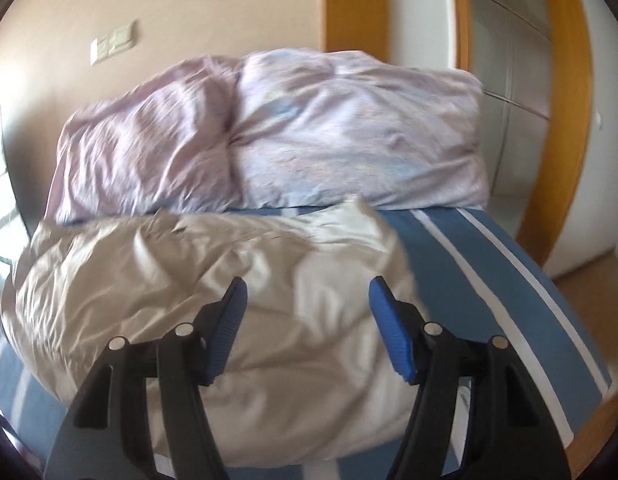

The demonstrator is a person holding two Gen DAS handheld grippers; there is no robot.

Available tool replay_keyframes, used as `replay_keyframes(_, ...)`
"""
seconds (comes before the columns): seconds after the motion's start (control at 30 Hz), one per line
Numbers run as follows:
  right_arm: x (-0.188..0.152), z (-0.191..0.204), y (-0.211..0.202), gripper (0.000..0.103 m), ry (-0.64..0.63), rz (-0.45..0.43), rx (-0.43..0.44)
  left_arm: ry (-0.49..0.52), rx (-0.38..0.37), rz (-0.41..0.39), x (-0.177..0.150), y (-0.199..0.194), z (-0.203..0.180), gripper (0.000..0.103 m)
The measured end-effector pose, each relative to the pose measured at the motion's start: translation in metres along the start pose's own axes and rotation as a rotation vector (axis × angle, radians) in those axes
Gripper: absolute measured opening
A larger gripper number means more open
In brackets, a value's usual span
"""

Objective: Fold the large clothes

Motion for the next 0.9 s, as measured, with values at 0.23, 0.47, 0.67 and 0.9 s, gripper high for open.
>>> replay_keyframes(0.23, -0.001, 0.055, 0.031, 0.064, -0.06, 0.059, 0.083, -0.12, 0.002, 0.018, -0.009, -0.007, 0.043, 0.074)
replay_keyframes(0.47, -0.006, 0.097, 0.065, 0.064, -0.142, 0.134, 0.086, -0.192, -0.046, 0.08, -0.026, -0.009, 0.068, 0.079)
replay_keyframes(0.67, -0.035, 0.111, 0.108, 0.068, -0.274, 0.268, -0.01, -0.247, -0.113, 0.191, -0.048, 0.008, 0.059, 0.079)
replay_keyframes(0.9, -0.04, 0.11, 0.111, 0.068, -0.285, 0.28, -0.026, -0.285, -0.164, 0.256, -0.053, 0.028, 0.036, 0.079)
Point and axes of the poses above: each gripper's, at about its wrist camera, not at the fingertips, and y roughly the way its jaws point, z to its left, x to its top, the point moved 9 cm from there along y, roughly the way its jaws point, and after that the axes turned 10 degrees about x, right-handed, at the moved point
